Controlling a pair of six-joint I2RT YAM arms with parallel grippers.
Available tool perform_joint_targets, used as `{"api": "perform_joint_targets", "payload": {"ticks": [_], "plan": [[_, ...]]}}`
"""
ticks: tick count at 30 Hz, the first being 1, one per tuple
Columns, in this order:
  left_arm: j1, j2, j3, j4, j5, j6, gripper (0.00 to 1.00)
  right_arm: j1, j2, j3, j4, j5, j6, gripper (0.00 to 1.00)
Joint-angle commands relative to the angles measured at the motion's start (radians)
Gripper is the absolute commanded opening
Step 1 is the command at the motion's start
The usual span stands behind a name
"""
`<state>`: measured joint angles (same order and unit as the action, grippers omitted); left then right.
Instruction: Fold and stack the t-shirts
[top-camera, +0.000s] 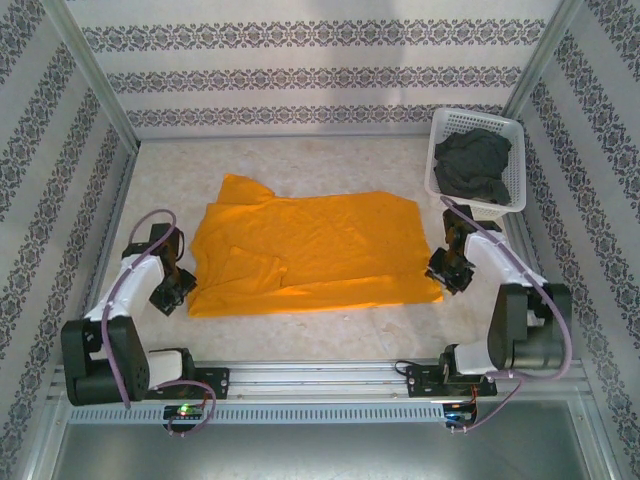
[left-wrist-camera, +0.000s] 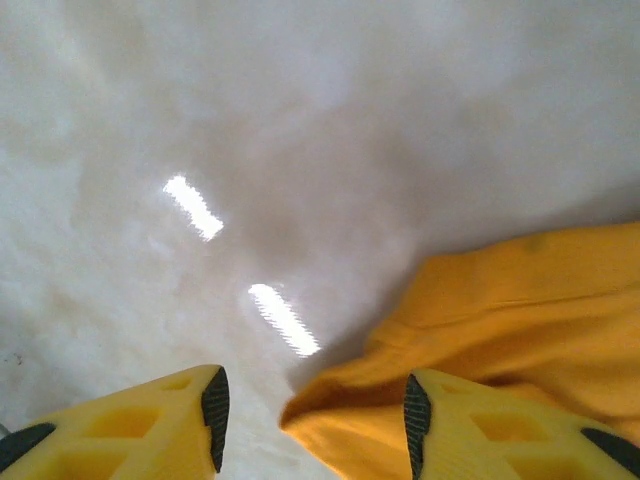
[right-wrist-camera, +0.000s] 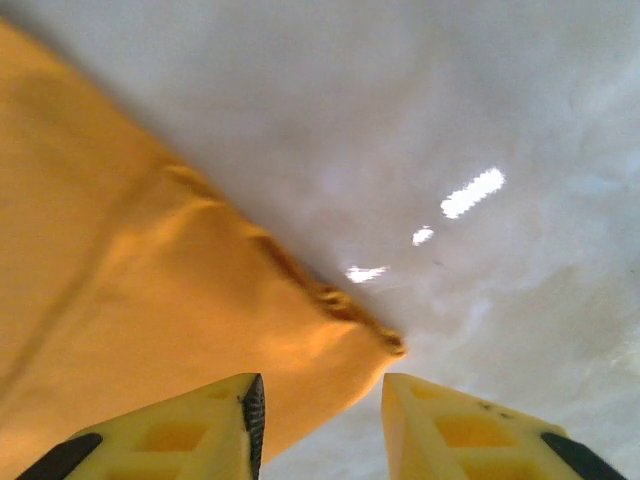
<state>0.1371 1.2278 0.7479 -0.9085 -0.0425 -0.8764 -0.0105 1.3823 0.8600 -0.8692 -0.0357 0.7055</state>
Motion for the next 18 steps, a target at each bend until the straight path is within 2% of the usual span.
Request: {"api": "perform_joint_targets", "payload": {"ticks": [1, 4, 6, 10, 13, 16, 18], "plan": [[-0.032, -0.035, 0.068, 0.026, 0.001, -0.064, 0.51, 0.068, -0.098, 0.041, 0.139, -0.080, -0.024, 0.39], [-0.109, 0.038, 0.091, 0.162, 0.091, -0.154, 0.51, 0.160, -0.123, -0.023, 0.510, -0.398, -0.016, 0.39], [-0.178, 0.118, 0.120, 0.237, 0.134, -0.208, 0.51, 0.252, -0.085, -0.016, 0.655, -0.529, 0.001, 0.40], [-0.284, 0.281, 0.194, 0.346, 0.144, -0.283, 0.51, 0.402, -0.006, 0.072, 0.649, -0.528, -0.056, 0.40], [-0.307, 0.385, 0.273, 0.374, 0.108, -0.249, 0.48, 0.432, 0.019, 0.077, 0.666, -0.532, -0.044, 0.40], [-0.307, 0.474, 0.354, 0.341, 0.064, -0.168, 0.40, 0.431, 0.018, 0.067, 0.665, -0.525, -0.043, 0.40], [-0.306, 0.511, 0.391, 0.324, 0.055, -0.124, 0.39, 0.425, 0.011, 0.064, 0.655, -0.523, -0.045, 0.40]]}}
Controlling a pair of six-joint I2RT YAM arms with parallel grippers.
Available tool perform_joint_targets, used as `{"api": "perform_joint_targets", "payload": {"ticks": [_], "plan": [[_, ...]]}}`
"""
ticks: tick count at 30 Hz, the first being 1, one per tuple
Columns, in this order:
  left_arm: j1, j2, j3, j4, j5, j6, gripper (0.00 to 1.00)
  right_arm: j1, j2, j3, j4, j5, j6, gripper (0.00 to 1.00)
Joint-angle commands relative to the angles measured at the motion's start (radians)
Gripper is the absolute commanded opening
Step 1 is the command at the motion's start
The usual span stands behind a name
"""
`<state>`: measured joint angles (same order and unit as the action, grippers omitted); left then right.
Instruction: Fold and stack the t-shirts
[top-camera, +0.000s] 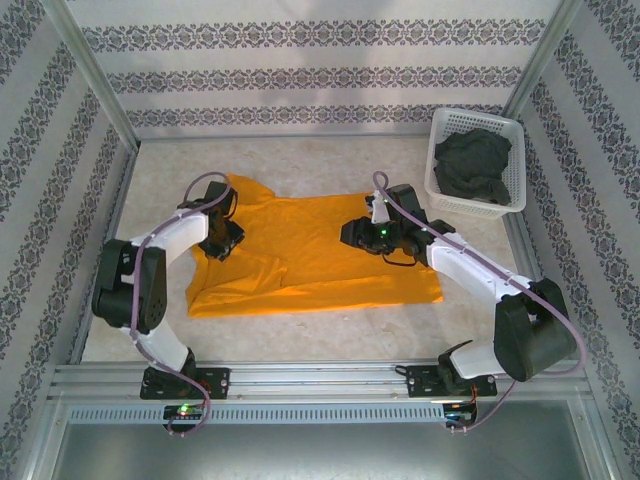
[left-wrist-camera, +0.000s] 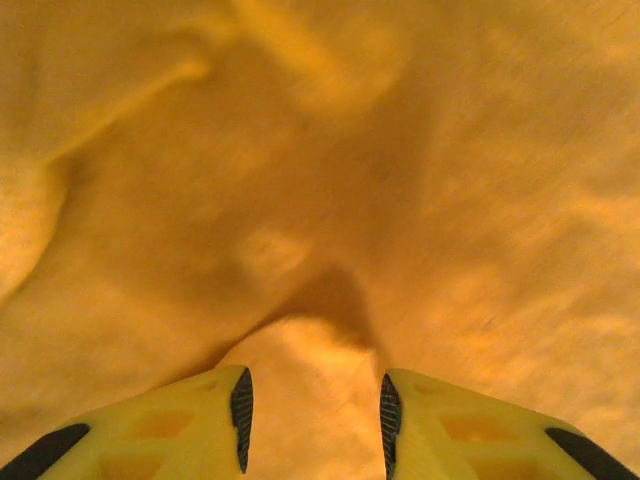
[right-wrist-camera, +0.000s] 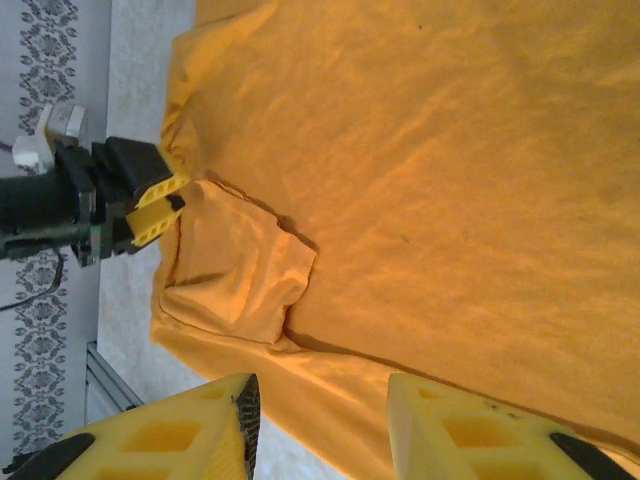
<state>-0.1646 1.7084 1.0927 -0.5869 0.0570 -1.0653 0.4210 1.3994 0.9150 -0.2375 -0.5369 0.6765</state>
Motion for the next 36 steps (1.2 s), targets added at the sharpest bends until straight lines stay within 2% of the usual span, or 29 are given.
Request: {"api": "perform_joint_targets", "payload": {"ticks": [1, 13, 17, 26, 36], "plan": [[-0.004, 0.042, 0.054, 0.007, -0.042, 0.075, 0.39, -0.010, -0.011, 0.007, 0.018, -0.021, -0.017, 0.40], [-0.014, 0.100, 0.068, -0.069, -0.021, 0.078, 0.33, -0.048, -0.020, -0.027, 0.026, -0.012, 0.010, 0.38], [-0.017, 0.120, 0.081, -0.083, -0.011, 0.077, 0.28, -0.047, -0.001, -0.015, 0.035, -0.014, 0.017, 0.37], [-0.026, 0.105, 0.128, -0.129, -0.044, 0.086, 0.01, -0.047, 0.017, -0.009, 0.030, -0.012, 0.020, 0.35], [-0.055, 0.114, 0.189, -0.175, -0.064, 0.113, 0.00, -0.048, 0.038, -0.003, 0.026, -0.019, 0.017, 0.34]]}}
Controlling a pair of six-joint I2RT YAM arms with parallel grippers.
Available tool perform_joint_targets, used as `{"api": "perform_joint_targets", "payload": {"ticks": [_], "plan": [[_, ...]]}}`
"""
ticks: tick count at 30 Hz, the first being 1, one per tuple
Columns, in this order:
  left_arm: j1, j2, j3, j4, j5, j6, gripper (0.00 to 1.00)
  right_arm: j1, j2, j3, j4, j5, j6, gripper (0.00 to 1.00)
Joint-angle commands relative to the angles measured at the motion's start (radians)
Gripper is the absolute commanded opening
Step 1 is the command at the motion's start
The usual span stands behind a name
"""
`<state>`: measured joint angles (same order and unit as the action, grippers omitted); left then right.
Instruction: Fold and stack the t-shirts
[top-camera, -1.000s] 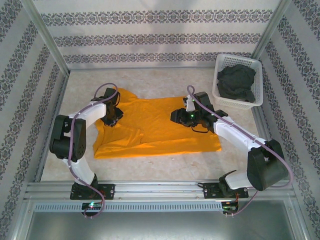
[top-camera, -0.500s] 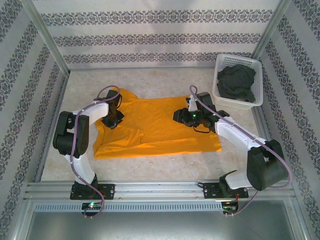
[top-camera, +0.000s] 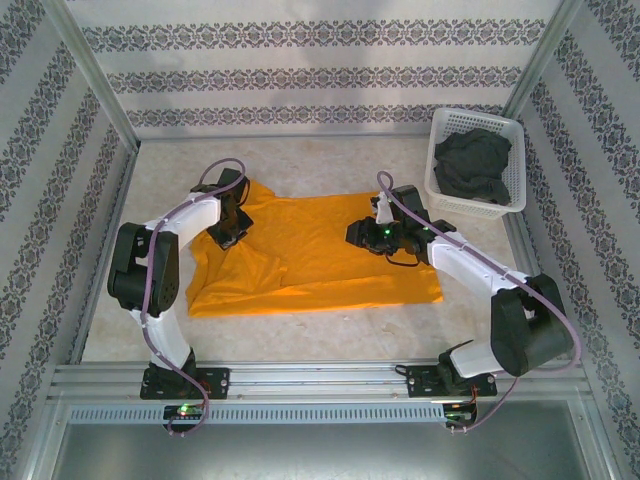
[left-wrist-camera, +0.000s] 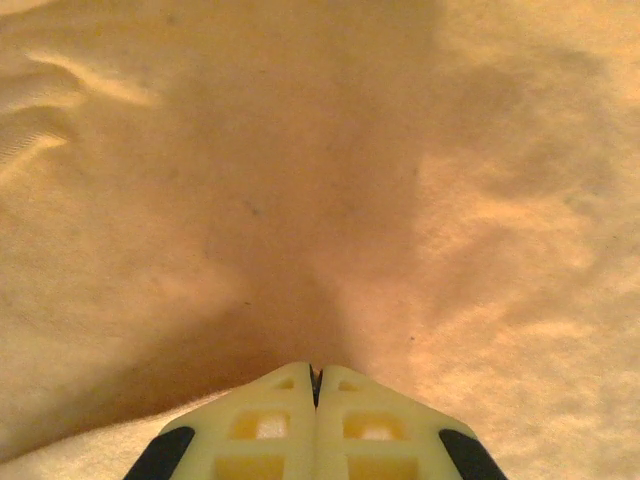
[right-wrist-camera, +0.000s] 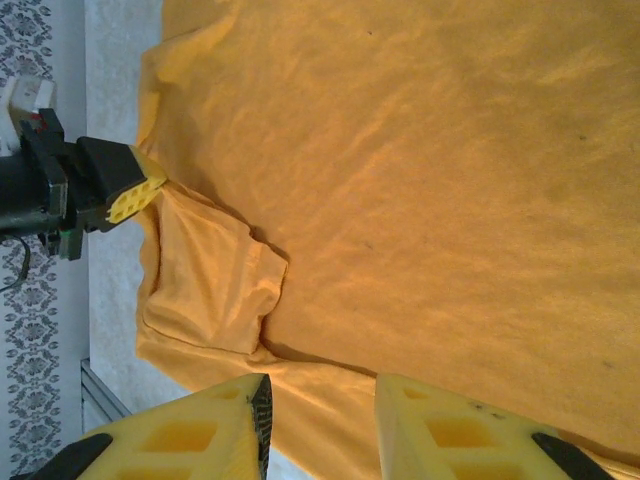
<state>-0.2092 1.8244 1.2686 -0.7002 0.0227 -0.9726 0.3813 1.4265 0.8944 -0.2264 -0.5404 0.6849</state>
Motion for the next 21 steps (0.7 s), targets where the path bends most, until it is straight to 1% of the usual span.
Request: {"api": "perform_joint_targets", "payload": {"ticks": [1, 3, 5, 6, 8, 9, 11, 14, 17, 21], "plan": [[-0.011, 0.004, 0.011, -0.067, -0.033, 0.021, 0.00, -0.010, 0.014, 0.019, 0.015, -0.018, 0.010, 0.34], [-0.011, 0.011, 0.004, -0.071, -0.043, 0.026, 0.02, -0.012, 0.018, 0.021, 0.013, -0.020, 0.009, 0.34], [-0.011, 0.012, -0.002, -0.068, -0.058, 0.034, 0.07, -0.011, 0.018, 0.025, 0.010, -0.018, 0.007, 0.34], [-0.008, 0.010, 0.002, -0.064, -0.062, 0.041, 0.13, -0.012, 0.018, 0.027, 0.007, -0.015, 0.007, 0.34], [-0.003, 0.002, 0.020, -0.044, -0.067, 0.062, 0.35, -0.013, 0.016, 0.031, 0.001, -0.007, 0.004, 0.34], [0.006, 0.000, 0.037, -0.040, -0.068, 0.074, 0.43, -0.014, 0.010, 0.034, 0.001, 0.003, 0.003, 0.35], [0.045, 0.010, 0.085, -0.020, -0.053, 0.098, 0.49, -0.022, 0.000, 0.039, 0.013, 0.029, 0.011, 0.36], [0.117, 0.059, 0.177, 0.029, -0.009, 0.133, 0.50, -0.043, 0.013, 0.056, 0.056, 0.054, 0.036, 0.37], [0.173, 0.137, 0.274, 0.080, 0.015, 0.163, 0.49, -0.075, 0.063, 0.089, 0.102, 0.050, 0.072, 0.38], [0.219, 0.237, 0.358, 0.172, 0.055, 0.184, 0.49, -0.095, 0.148, 0.187, 0.057, 0.104, 0.066, 0.38]]}}
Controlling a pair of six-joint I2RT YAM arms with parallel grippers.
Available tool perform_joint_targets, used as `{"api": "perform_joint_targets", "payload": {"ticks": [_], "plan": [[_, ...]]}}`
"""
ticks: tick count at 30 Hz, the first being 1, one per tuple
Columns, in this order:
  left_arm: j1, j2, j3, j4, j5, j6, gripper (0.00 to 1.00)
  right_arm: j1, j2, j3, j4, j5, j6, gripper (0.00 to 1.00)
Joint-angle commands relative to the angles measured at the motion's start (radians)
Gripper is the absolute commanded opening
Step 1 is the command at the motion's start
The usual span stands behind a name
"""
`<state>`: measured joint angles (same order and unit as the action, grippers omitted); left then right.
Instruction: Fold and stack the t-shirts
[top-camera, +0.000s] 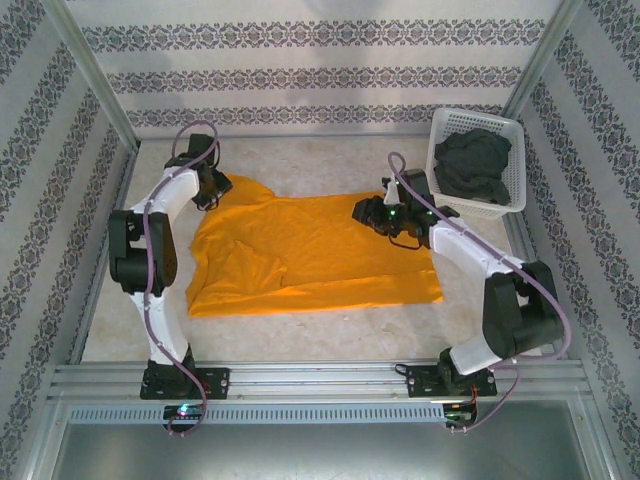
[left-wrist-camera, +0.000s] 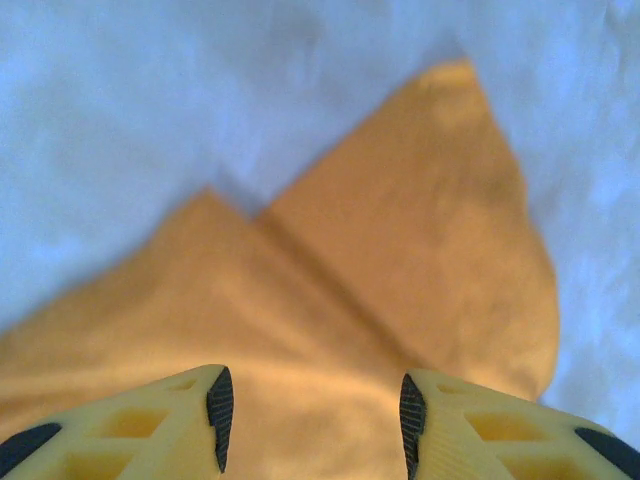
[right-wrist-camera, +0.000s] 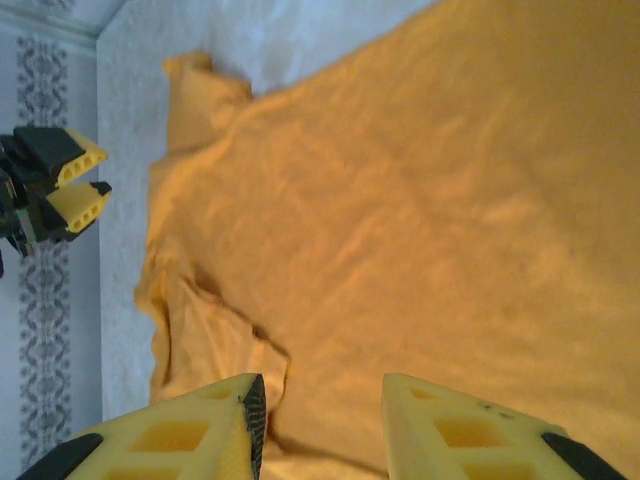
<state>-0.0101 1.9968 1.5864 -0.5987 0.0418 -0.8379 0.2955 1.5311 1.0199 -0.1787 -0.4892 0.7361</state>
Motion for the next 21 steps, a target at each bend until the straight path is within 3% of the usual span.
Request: {"api": "perform_joint_targets", "payload": {"ticks": [1, 13, 21], "plan": [[0.028, 0.089, 0.062, 0.094, 0.044, 0.057, 0.48, -0.013, 0.064, 0.082, 0.004, 0.068, 0.008, 0.38], [0.041, 0.296, 0.242, 0.240, 0.045, 0.118, 0.53, -0.068, 0.246, 0.244, -0.113, 0.213, -0.023, 0.38], [0.045, 0.409, 0.371, 0.238, 0.067, 0.145, 0.51, -0.099, 0.285, 0.285, -0.133, 0.211, -0.040, 0.38]]}}
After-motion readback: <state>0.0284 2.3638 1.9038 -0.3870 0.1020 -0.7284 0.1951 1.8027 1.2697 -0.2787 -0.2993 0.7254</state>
